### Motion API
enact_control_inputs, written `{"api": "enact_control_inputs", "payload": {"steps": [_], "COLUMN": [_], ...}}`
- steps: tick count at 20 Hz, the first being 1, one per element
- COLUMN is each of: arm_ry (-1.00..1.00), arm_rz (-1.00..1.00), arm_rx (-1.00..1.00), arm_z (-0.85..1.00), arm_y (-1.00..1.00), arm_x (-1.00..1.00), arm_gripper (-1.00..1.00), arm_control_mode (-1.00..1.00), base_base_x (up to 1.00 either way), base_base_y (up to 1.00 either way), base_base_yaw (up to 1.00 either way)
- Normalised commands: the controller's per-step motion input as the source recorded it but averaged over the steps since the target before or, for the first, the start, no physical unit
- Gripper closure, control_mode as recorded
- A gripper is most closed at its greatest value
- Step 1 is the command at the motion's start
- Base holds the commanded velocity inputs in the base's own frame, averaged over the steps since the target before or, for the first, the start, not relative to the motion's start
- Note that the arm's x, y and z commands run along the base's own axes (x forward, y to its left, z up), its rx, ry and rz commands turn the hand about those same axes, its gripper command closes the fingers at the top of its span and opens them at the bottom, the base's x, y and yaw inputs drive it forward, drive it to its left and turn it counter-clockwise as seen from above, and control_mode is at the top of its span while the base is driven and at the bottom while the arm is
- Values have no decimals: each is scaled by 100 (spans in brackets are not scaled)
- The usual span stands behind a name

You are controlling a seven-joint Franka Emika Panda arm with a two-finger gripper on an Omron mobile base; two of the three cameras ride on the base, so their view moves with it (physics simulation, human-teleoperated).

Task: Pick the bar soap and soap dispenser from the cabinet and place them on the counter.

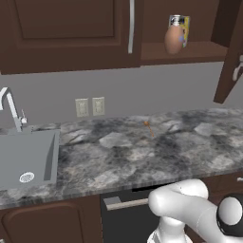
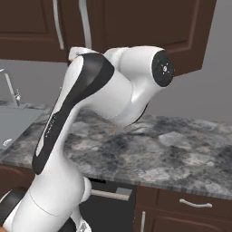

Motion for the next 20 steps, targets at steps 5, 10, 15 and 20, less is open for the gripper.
{"api": "enact_control_inputs", "payload": {"steps": [5,10,15,20], "arm_ry": [-11,-23,-21,-10], "arm_rz": [12,15,13,2], "arm_rx": [1,0,0,-5], "arm_z": [0,-4,-3,-2], "arm_y": [-32,-4,1,64], "arm_x": [-36,-41,-85,-64], "arm_gripper": [-100,-100,-100,-100], "arm_control_mode": [-100,-100,-100,-100], "base_base_x": [0,0,0,0], "base_base_y": [0,0,0,0], "base_base_yaw": [0,0,0,0]}}
